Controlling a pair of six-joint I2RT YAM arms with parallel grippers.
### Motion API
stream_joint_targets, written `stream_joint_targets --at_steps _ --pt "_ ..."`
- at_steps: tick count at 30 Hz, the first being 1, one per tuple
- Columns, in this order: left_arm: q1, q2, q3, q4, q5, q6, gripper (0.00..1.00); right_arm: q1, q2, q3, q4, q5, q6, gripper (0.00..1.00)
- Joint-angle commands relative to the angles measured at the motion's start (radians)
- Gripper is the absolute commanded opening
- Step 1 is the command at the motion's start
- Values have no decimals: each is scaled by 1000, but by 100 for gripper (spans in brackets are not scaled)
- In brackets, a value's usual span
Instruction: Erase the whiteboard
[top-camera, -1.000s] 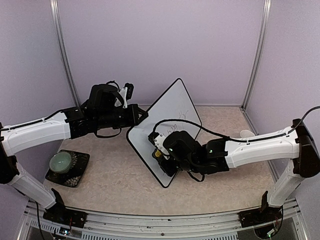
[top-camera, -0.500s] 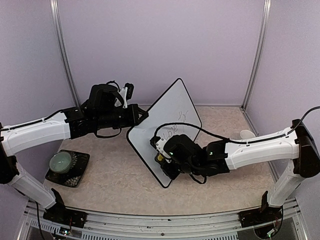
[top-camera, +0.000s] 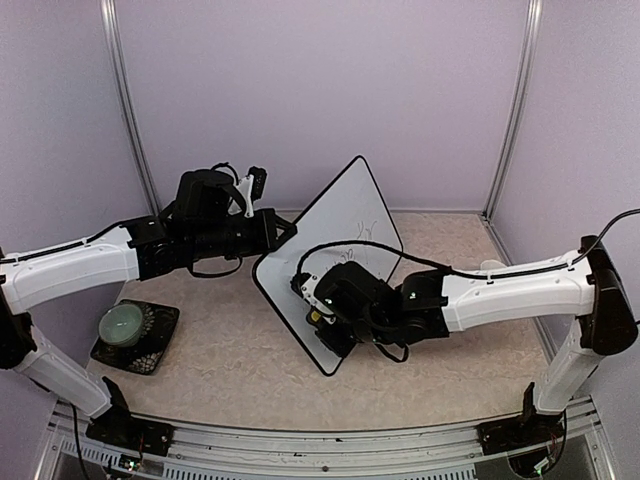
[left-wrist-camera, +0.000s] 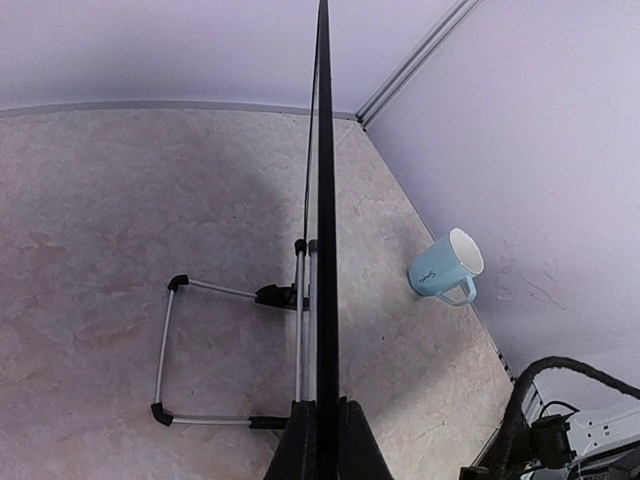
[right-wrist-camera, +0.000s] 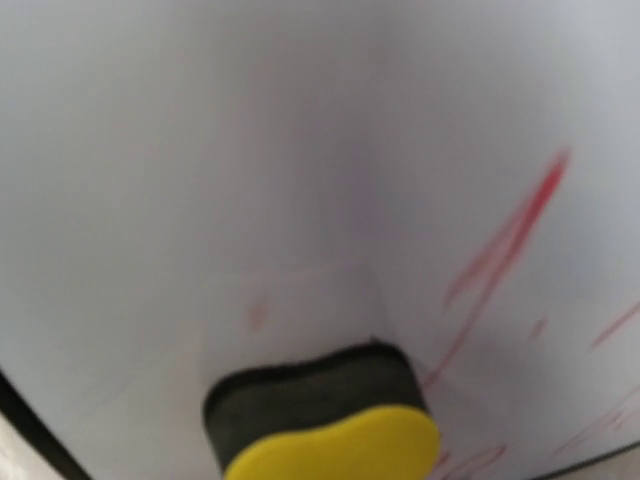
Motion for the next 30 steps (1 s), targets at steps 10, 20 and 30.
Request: stream_joint_targets --at_steps 10,20,30 --pt "-14 -25 -24 12 16 -13 0 20 69 201 31 24 -84 0" --pt "-10 -24 -20 15 25 -10 0 11 -8 -11 -10 30 -5 0" --pt "-13 -17 -20 18 30 -15 0 -25 4 15 34 22 -32 0"
